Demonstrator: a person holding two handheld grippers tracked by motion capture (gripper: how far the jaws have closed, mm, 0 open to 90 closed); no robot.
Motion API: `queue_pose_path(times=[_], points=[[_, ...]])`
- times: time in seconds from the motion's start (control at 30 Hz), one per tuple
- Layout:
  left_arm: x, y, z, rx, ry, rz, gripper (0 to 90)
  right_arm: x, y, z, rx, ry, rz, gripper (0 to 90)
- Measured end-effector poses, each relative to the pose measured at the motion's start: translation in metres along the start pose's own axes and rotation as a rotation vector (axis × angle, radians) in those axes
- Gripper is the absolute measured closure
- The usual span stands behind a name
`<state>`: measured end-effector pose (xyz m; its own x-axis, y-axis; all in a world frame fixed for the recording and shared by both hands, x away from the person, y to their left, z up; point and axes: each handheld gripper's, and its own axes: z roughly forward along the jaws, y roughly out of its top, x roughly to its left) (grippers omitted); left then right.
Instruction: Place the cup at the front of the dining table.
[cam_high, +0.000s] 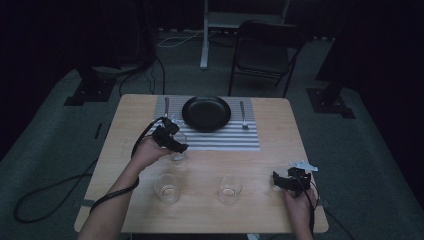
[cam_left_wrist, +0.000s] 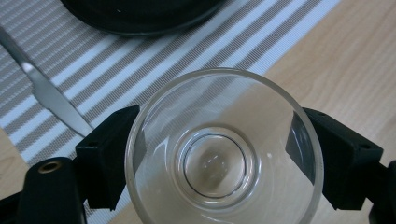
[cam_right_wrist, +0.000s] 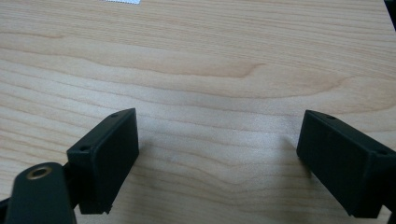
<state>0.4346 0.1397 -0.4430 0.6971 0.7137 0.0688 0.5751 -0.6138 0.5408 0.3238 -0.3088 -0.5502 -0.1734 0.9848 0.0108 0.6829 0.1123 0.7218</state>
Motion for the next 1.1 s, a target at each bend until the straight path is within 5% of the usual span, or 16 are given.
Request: queue_pose_path(times=[0.3, 0.63, 1.1], points=[[0.012, 0.014, 0.000, -0.028, 0.022, -0.047, 18.2, 0.000, 0.000, 0.000, 0.000, 0.000, 0.000, 12.4], [0.022, 0.022, 0.014, -0.008, 0.062, -0.082, 18.2, 0.000, 0.000, 0.000, 0.000, 0.000, 0.000, 12.4], [0.050, 0.036, 0.028, -0.019, 0.108, -0.139, 18.2, 0.000, 0.000, 0.000, 0.000, 0.000, 0.000, 12.4]])
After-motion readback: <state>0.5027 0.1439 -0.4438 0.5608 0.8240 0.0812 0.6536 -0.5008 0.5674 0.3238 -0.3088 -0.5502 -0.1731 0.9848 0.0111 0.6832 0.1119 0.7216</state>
